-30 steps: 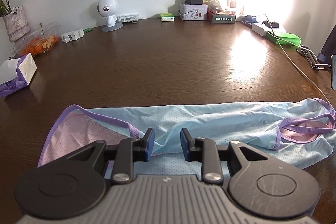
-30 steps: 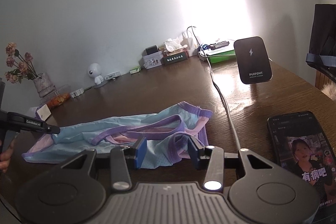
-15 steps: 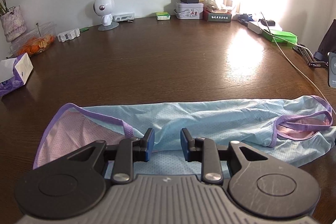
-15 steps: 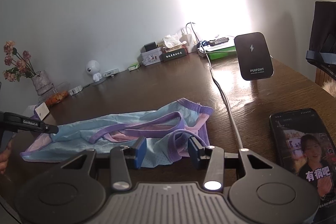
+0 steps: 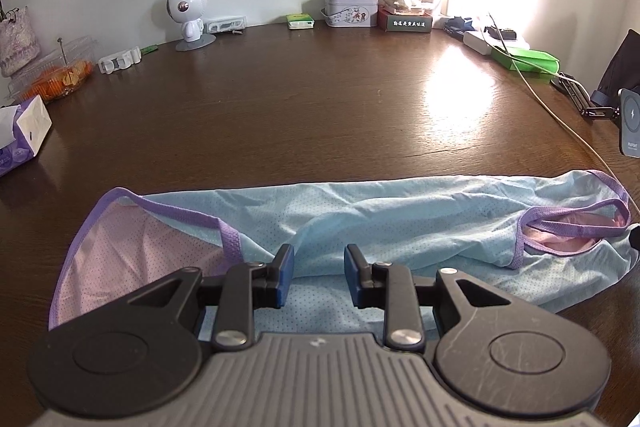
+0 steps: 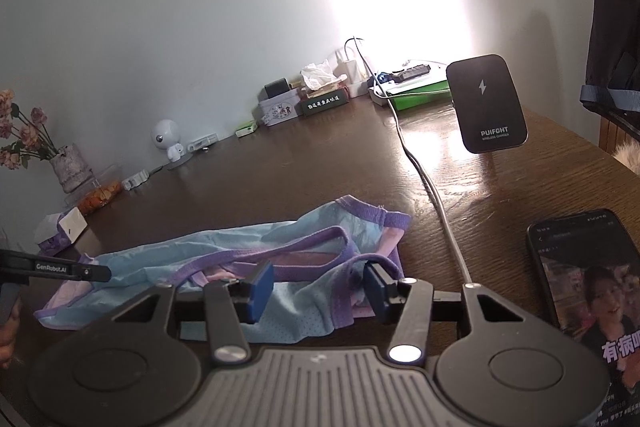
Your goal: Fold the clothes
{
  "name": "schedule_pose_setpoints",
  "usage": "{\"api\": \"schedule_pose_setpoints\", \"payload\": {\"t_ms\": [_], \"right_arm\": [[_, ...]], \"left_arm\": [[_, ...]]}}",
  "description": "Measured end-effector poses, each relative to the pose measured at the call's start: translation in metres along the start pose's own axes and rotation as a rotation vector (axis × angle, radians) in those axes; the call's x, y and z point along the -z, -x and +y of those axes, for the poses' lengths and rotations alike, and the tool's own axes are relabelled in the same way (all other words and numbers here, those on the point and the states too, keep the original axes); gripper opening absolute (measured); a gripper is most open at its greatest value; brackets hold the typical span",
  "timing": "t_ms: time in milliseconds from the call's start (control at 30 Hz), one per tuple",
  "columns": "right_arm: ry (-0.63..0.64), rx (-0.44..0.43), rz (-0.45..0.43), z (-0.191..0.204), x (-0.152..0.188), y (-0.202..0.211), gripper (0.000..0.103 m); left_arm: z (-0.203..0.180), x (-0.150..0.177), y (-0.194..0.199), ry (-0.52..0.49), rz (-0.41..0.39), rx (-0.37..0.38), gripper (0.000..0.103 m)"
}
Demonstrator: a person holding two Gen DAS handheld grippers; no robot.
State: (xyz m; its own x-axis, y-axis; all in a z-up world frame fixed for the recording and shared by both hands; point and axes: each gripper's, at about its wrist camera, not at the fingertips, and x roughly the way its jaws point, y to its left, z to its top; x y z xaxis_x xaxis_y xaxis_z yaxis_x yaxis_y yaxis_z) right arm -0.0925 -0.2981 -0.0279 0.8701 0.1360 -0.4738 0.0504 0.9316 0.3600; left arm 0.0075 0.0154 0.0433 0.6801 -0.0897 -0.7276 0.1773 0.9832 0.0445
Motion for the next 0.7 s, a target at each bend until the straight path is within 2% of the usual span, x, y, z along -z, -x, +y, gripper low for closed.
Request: {"api": "schedule_pose_setpoints", "payload": {"t_ms": [100, 267, 333, 400, 467, 600, 700], "right_arm": [[-0.022, 0.006, -0.005, -0.001, 0.000, 0.000, 0.050], [-0.061, 0.080, 0.052, -0.002, -0.009, -0.027, 0.048], [-0.048, 0.123, 0.061, 0.001, -0.014, -0.038, 0.042], [-0.015, 0.166, 0.066, 0.006, -0.016, -0.046, 0.021], [0.024, 0.199, 0.063, 0.011, -0.015, -0.052, 0.015], [0.059, 0.210, 0.050, 0.017, -0.012, -0.054, 0.009], [0.073, 0.167, -0.002, 0.023, -0.012, -0.046, 0.008]], "left_arm": [[0.001, 0.000, -0.002, 0.002, 0.003, 0.008, 0.028], [-0.002, 0.002, -0.003, -0.014, 0.001, 0.035, 0.028], [0.000, 0.003, -0.002, -0.011, 0.000, 0.043, 0.028], [0.003, 0.004, -0.004, -0.006, 0.004, 0.044, 0.028], [0.006, 0.005, -0.005, 0.001, 0.006, 0.044, 0.028], [0.012, 0.006, -0.005, 0.018, -0.001, 0.043, 0.028], [0.018, 0.007, 0.000, 0.031, -0.016, 0.030, 0.028]]}}
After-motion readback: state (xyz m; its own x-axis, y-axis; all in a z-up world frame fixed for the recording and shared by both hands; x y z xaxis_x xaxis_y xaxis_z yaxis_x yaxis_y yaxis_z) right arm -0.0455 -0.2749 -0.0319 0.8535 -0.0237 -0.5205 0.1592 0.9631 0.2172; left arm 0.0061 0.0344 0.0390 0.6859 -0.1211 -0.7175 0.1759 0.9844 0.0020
